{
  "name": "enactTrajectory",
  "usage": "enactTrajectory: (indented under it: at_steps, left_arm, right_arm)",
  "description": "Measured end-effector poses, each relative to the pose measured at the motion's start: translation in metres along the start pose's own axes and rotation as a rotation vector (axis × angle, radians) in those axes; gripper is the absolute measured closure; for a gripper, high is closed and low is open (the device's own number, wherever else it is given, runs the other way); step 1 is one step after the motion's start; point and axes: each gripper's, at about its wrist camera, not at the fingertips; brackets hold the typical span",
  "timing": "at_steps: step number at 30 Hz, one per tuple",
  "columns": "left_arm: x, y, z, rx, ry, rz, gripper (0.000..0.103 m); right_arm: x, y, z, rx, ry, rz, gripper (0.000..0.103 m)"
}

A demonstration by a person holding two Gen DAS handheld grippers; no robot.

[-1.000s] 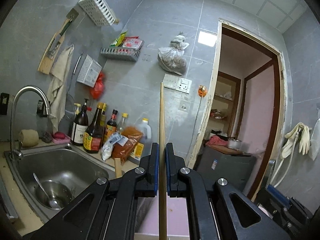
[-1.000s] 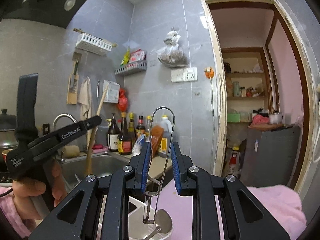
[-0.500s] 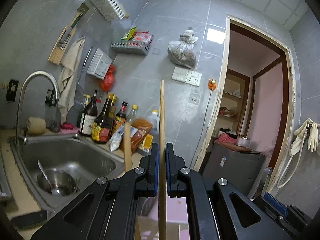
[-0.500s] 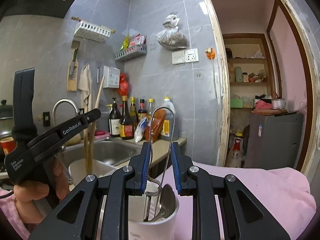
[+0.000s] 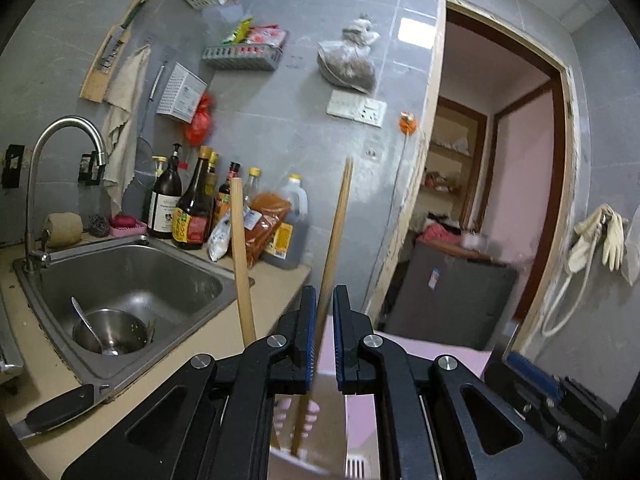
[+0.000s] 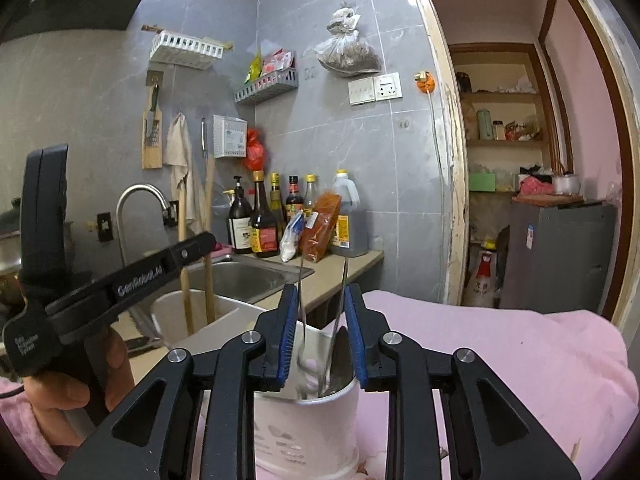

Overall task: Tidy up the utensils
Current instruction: 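Lift both items and drop them into the white holder, then move both tools back over the remaining utensils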

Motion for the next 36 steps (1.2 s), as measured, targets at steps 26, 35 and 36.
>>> enactTrajectory:
  at_steps: [26,35,36]
  left_arm:
    - [-0.002,0.072,0.087,-0.307,-0.085,-0.06,0.004]
    - [-0.042,0.072,0.121,-0.367,-0.186,-0.182,0.003]
    - [-0.047,0.071,0.124,-0.369,-0.202,-0.202,0.003]
  right_arm:
    - [0.031,0.143,0.058,-0.271,0.057,0.13,0.013]
    - [-0.001,0.186,0.071,-0.332,0.098,0.042,0.0]
    - [-0.006,0.188,0.073,-0.336,0.099,0.021,0.0]
Point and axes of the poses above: each gripper's, at about its wrist camera, not at the fingertips, and y roughly against the way its jaws point, z to its right, x to its top, and after that the axes turned 9 degrees about y, right-handed
